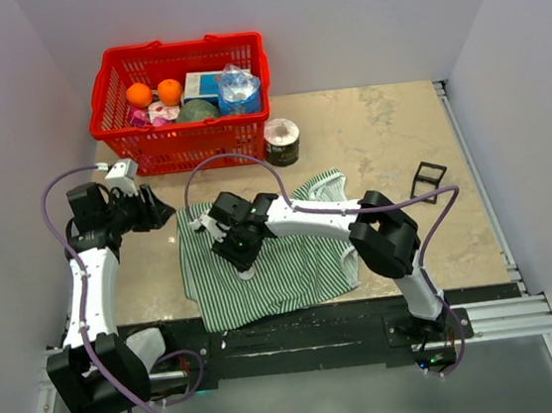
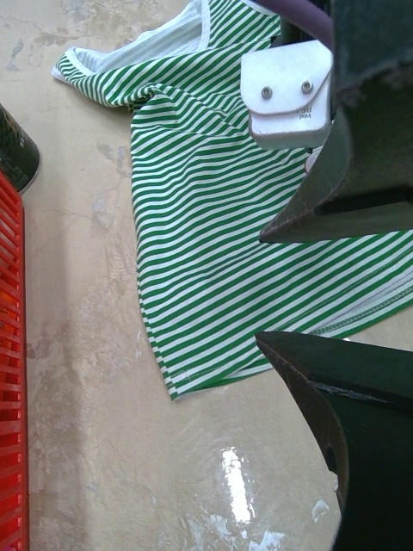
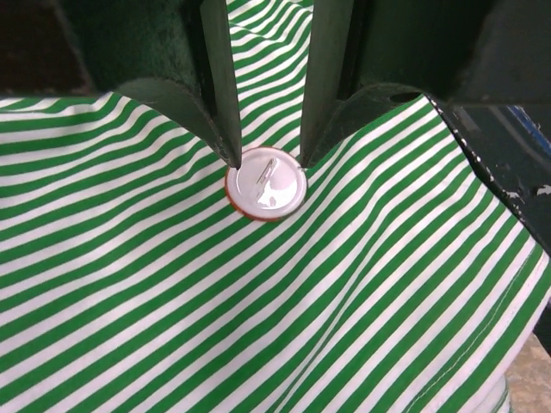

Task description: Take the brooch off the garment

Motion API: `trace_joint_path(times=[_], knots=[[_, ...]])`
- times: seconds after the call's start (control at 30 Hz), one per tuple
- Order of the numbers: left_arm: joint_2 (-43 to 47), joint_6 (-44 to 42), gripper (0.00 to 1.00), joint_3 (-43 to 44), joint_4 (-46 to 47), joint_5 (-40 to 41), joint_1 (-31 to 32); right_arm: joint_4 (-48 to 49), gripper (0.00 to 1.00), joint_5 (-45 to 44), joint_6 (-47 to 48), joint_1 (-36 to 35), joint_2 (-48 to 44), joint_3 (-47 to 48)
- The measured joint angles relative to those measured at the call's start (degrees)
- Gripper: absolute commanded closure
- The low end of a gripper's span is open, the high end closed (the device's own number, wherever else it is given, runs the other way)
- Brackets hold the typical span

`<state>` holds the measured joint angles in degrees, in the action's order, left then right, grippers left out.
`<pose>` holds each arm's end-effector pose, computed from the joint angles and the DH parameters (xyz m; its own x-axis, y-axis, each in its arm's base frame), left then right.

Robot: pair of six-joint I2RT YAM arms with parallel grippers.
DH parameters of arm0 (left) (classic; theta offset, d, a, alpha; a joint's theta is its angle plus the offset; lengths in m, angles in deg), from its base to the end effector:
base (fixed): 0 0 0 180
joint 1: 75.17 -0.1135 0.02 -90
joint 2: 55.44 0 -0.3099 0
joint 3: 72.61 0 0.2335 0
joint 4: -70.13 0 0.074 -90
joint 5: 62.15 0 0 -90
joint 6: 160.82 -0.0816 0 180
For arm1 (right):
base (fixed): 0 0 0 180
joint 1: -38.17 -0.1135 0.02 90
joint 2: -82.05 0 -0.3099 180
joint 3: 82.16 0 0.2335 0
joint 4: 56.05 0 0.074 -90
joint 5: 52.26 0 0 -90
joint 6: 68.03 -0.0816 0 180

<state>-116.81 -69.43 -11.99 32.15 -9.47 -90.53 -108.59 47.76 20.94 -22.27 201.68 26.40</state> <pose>0.2188 0.0088 0.2956 -0.6091 -0.1873 -0.7707 0.2307 0.8878 -0.3981 0.2200 0.4167 0.1998 -0.4579 -0.7715 -0.4416 -0.8866 0.4325 0.1638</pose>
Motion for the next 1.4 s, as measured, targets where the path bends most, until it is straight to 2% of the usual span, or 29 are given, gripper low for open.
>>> trace_joint_path(times=[0.33,0.53,0.63,0.67,0.73,0.97,1.1,1.27,1.4], knots=[[0.5,0.1,0.49,-0.6,0.0,0.0,0.0,-0.2,0.72,0.0,0.2,0.0,-0.5,-1.4],[0.9,0.1,0.49,-0.6,0.0,0.0,-0.1,-0.2,0.74,0.0,0.2,-0.3,2.8,-0.3],[0.9,0.1,0.49,-0.7,0.0,0.0,-0.3,-0.1,0.8,0.2,0.2,-0.5,3.4,0.0],[0.9,0.1,0.49,-0.7,0.0,0.0,-0.4,0.0,0.88,0.2,0.2,-0.6,3.4,0.1],[0.9,0.1,0.49,-0.7,0.0,0.0,-0.4,0.0,1.0,0.2,0.2,-0.7,3.5,0.1],[0.9,-0.1,0.47,-0.7,0.0,-1.3,-0.4,-0.8,1.0,0.1,4.2,-0.6,3.4,0.4],[0.0,-0.1,0.45,-0.7,1.2,-6.3,-0.4,-3.8,1.0,1.1,9.8,0.2,1.4,1.0],[-6.4,-0.8,0.45,-0.6,2.0,-15.3,1.6,-4.3,1.0,2.5,18.5,2.1,-7.1,0.2],[-13.9,0.0,0.44,-0.5,2.7,-20.5,8.5,-1.2,1.0,2.1,25.2,3.8,-15.1,-1.7]])
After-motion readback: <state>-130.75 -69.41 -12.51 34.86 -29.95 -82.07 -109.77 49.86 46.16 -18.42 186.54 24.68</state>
